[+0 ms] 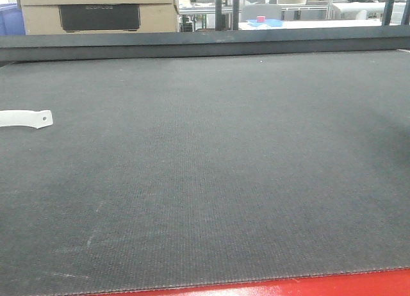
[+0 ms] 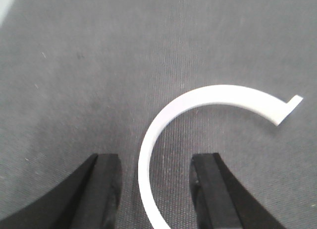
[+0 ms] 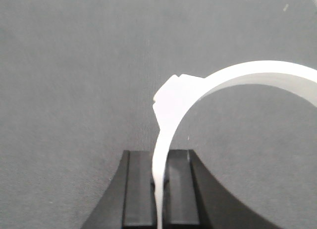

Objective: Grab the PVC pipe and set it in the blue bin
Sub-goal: 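Close both grippers on the white curved pipe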

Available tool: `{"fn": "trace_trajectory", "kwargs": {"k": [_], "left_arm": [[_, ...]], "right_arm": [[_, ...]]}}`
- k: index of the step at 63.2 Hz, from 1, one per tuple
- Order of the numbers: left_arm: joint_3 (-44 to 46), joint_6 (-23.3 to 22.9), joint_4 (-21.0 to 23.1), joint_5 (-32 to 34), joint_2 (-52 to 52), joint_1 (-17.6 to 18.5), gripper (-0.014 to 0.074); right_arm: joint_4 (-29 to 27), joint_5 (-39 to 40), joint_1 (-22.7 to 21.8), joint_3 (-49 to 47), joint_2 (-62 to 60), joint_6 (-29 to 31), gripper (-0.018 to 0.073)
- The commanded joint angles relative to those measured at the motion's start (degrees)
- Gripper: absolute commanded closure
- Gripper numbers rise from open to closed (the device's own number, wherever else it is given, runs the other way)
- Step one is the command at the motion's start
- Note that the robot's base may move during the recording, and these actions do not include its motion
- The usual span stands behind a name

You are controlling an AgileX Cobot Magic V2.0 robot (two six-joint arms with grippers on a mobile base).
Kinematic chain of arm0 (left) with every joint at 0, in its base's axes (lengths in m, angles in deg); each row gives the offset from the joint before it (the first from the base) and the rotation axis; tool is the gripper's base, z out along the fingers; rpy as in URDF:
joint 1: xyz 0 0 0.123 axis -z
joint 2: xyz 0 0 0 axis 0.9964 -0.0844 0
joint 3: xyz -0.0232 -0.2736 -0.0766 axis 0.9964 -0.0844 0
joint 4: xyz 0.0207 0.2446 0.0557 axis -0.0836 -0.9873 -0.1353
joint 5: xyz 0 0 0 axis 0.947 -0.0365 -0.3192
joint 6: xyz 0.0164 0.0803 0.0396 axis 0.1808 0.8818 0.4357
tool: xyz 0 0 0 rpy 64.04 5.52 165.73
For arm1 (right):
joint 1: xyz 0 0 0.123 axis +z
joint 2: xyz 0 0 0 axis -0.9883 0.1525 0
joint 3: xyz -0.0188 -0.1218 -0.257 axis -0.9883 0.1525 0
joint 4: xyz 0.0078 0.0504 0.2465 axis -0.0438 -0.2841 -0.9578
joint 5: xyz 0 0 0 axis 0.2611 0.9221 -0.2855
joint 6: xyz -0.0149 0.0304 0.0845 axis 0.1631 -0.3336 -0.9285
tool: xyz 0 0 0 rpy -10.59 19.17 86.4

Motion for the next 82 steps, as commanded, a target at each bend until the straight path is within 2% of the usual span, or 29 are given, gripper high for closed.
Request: {"fn": "trace_trajectory", "kwargs": {"k": [1, 18, 41, 82], "left_arm": [[1.7, -0.1, -0.2, -0.9, -2.9, -0.1, 0.0340], [2.5, -0.1, -0.3, -0.8, -9.2, -0.1, 0.0340], [2.5, -0.1, -1.7, 2.4, -13.5, -0.1, 0.0340], [2.5, -0.1, -1.7, 6.9, -18.7, -1.2, 0.0344]], "right_arm": [[-0.4, -1.4, -0.2, 0.0, -4.4, 0.1, 0.0727], [-3.7, -5.0, -0.2, 0.0, -11.5, 0.1, 0.0727], [-3.8, -7.5, -0.2, 0.0, -12.5, 0.1, 0.0727], [-3.8, -5.3, -0.2, 0.0, -12.5, 0.1, 0.0727]]}}
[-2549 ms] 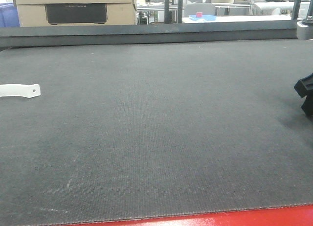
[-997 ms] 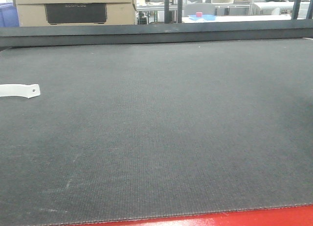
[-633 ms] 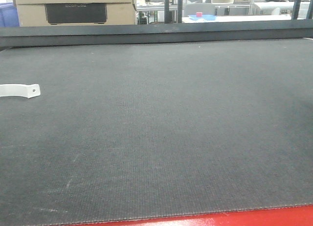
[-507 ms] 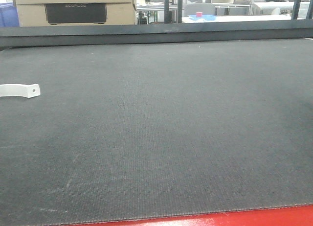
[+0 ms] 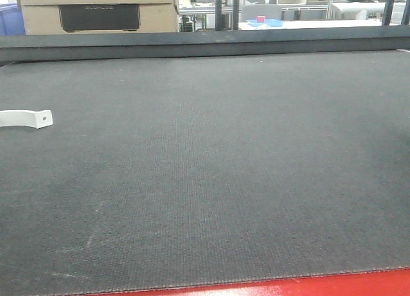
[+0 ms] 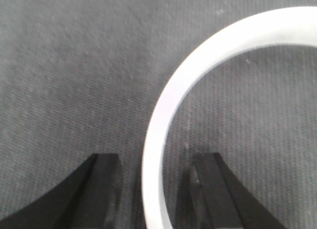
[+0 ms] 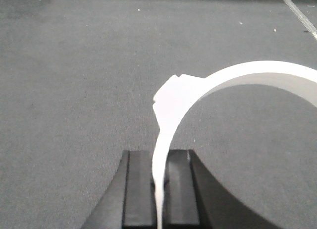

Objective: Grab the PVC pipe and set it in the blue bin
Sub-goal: 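Close both grippers on the white curved pipe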

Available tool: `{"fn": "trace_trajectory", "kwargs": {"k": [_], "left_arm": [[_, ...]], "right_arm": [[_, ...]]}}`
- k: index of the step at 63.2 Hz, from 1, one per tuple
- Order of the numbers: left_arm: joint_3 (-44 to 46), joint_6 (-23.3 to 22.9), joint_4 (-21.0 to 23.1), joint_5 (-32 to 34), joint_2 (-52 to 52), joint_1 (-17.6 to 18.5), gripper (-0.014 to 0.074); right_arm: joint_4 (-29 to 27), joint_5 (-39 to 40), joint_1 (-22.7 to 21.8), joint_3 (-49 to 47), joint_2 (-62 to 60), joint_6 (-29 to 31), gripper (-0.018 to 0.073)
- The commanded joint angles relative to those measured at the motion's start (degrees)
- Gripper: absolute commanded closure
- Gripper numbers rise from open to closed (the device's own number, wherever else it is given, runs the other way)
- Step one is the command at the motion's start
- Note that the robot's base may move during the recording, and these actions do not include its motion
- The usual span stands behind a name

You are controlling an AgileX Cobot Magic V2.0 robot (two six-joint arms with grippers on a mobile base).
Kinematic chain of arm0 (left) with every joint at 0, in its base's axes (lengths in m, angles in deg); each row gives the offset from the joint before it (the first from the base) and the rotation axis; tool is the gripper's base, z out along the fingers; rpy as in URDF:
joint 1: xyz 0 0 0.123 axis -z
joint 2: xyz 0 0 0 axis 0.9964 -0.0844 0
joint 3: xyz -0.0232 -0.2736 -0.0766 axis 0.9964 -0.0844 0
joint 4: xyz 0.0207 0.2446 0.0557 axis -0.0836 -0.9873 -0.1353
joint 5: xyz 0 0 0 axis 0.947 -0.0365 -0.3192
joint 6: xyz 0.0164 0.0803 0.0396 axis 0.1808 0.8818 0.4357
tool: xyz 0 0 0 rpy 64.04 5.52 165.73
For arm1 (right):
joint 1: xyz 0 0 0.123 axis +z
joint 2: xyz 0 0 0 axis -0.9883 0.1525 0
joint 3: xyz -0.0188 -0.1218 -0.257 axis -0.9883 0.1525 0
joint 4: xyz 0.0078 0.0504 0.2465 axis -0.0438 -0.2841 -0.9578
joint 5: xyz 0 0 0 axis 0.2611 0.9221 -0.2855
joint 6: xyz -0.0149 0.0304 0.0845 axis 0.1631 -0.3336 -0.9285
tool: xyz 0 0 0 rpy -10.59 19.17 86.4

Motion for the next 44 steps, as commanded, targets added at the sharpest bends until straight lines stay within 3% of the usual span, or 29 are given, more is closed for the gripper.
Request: {"fn": "trace_trajectory", "kwargs": {"k": [1, 15, 36, 44], "left_arm": [[0.3, -0.1, -0.3, 1.5, -0.2, -0.2, 0.0347], [0.3, -0.1, -2.2, 1.9, -0.2, -0.2, 0.0406], [0.3, -0.1, -2.5, 2.1, -0.2, -0.2, 0.0409], [0.3, -0.1, -2.5, 2.4, -0.2, -0.2, 0.0491]], "right_arm": [[-0.1, 2.4, -0.2, 0.0, -0.4, 0.1, 0.0727], [-0.1, 3.9, -0.2, 0.0, -0.4, 0.1, 0.0727], [-0.1, 4.6, -0.2, 0.0, -0.4, 0.1, 0.0727], [-0.1, 4.6, -0.2, 0.0, -0.4, 0.1, 0.0727]]}}
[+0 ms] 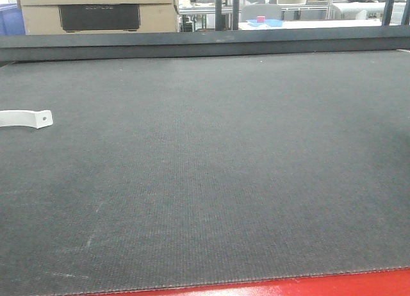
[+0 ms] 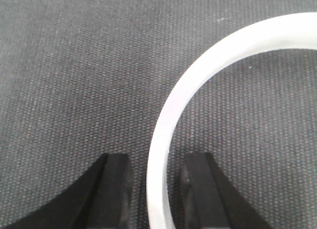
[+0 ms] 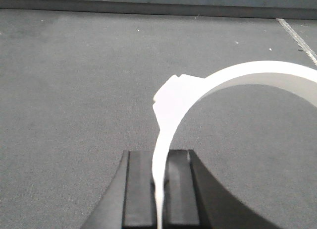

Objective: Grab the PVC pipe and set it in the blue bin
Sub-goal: 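Close both grippers on the white curved pipe, then lift the white curved pipe off the table with both grippers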

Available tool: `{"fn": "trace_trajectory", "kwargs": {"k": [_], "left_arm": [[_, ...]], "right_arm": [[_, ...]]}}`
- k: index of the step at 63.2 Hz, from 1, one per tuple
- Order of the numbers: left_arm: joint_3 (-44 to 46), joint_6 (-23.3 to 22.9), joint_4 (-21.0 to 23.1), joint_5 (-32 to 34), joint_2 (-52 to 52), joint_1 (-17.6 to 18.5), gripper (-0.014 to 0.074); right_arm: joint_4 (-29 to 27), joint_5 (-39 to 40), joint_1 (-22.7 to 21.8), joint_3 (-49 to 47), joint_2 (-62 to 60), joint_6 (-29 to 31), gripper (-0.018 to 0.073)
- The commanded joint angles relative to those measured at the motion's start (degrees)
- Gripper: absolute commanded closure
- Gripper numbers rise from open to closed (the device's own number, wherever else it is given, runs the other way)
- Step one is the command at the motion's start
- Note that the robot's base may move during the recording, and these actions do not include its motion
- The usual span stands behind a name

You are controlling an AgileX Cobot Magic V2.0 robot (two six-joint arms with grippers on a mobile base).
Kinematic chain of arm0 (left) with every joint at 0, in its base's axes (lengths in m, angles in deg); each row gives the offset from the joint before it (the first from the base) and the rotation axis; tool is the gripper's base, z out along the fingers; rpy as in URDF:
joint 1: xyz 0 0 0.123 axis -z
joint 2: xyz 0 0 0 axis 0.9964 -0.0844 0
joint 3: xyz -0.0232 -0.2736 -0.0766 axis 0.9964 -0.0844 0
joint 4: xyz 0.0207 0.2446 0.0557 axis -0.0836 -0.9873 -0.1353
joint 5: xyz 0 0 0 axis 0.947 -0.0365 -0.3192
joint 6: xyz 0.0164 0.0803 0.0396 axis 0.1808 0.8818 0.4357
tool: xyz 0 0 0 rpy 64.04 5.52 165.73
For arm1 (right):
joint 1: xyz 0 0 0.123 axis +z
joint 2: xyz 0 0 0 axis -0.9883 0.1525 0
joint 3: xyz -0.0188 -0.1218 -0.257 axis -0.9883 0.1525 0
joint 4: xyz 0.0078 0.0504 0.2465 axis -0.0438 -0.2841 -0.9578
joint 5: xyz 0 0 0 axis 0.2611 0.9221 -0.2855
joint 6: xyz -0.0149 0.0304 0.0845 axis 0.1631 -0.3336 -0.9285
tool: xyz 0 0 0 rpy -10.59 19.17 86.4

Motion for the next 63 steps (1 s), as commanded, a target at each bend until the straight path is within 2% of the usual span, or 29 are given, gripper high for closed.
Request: {"fn": "trace_trajectory", "kwargs": {"k": [1, 10, 32, 48, 63], "left_arm": [[0.3, -0.1, -0.3, 1.0, 0.0, -0.2, 0.0521], [0.3, -0.1, -0.4, 1.0, 0.0, -0.2, 0.0707], [0.3, -0.1, -0.9, 1.4, 1.0, -0.2, 0.0707], [0.3, -0.1, 0.0, 0.4, 7.8, -0.2, 0.0707], [0.2, -0.1, 0.2, -4.5, 16.6, -0.2, 0.0707]], "right_arm": [[-0.1, 1.7, -0.2, 0.0, -0.4, 0.1, 0.0727], [-0.1, 1.7, -0.2, 0.0, -0.4, 0.1, 0.0727], [-0.1, 1.7, -0.2, 0.0, -0.5, 0.1, 0.0727], [-0.1, 1.7, -0.1, 0.0, -4.6, 0.1, 0.0727], [-0.1, 0.9, -0.1, 0.0, -9.7, 0.1, 0.0727]]}}
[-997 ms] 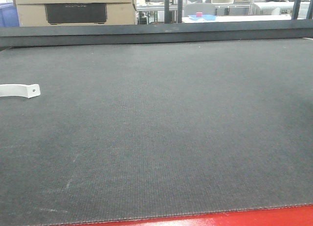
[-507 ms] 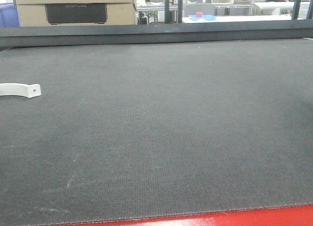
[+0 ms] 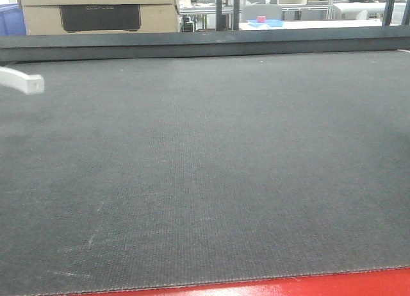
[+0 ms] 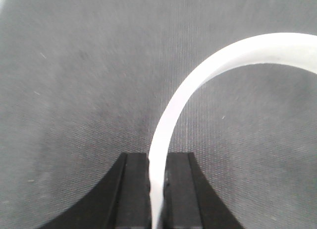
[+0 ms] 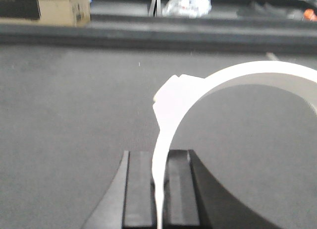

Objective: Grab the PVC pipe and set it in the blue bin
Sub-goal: 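Lift the white curved pipe off the table with both grippers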

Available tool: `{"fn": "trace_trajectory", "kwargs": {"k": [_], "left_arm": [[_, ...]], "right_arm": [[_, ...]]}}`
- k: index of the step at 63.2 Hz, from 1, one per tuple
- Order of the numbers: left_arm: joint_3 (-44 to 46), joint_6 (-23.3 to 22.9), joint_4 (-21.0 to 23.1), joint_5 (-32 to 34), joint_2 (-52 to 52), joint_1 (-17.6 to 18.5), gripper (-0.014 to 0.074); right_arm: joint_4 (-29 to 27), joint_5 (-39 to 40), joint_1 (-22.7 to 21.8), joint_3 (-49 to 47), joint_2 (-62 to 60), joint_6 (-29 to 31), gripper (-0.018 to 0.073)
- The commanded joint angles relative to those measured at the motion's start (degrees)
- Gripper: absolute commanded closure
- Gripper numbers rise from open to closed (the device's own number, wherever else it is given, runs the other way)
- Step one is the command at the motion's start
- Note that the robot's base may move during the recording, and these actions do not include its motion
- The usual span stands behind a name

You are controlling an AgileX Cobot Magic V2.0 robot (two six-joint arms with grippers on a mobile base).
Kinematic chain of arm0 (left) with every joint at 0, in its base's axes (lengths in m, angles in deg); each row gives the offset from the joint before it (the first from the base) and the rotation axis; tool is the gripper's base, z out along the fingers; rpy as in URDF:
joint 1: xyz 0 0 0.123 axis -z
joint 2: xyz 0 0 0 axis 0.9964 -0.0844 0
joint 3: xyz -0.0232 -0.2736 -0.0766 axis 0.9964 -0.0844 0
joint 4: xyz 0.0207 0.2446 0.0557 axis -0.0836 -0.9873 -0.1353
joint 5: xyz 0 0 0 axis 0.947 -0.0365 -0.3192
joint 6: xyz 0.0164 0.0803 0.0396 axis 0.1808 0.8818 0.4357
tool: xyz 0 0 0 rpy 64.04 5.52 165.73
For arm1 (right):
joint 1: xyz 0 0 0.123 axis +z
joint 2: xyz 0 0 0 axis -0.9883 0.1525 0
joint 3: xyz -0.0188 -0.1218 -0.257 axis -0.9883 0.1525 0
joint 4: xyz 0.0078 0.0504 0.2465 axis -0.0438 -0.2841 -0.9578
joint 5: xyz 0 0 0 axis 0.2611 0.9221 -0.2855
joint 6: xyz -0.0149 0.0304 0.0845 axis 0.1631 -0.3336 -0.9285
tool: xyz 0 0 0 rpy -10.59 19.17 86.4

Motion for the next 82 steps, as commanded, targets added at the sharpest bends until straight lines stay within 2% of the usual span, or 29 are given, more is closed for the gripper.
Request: {"fn": "trace_trajectory", "kwargs": {"k": [1, 8, 9, 29, 52, 61, 82], "left_arm": [[0.2, -0.1, 0.4, -1.5, 3.9, -0.2, 0.0707], [0.1, -0.1, 1.1, -4.3, 9.0, -0.2, 0.0707], [0.0, -0.1, 1.7, -7.3, 15.6, -0.2, 0.0707], [-7.7, -0.1, 6.1, -7.3, 39.7, -0.2, 0.0707], [-14.3, -0.1, 6.3, -13.3, 64.6, -0.2, 0.0707], [-14.9, -0.1, 4.9, -15.0, 69.5, -0.2, 0.0707], [-14.9, -0.1, 4.9, -19.4, 71.8, -0.2, 0.0707]], "right_arm": [[-0.1, 0.7, -0.1, 0.0, -2.1, 0.1, 0.0727], [-0.1, -0.6, -0.1, 0.0, -4.5, 0.1, 0.0727], [-0.1, -1.3, -0.1, 0.0, -7.6, 0.1, 0.0727], [-0.1, -1.6, -0.1, 2.7, -14.4, 0.1, 0.0727], [-4.8, -6.5, 0.7, 4.9, -22.4, 0.1, 0.0727], [-8.9, -7.4, 1.4, 4.9, -23.0, 0.1, 0.0727], [-9.0, -8.7, 1.4, 4.9, -23.0, 0.1, 0.0727]]}}
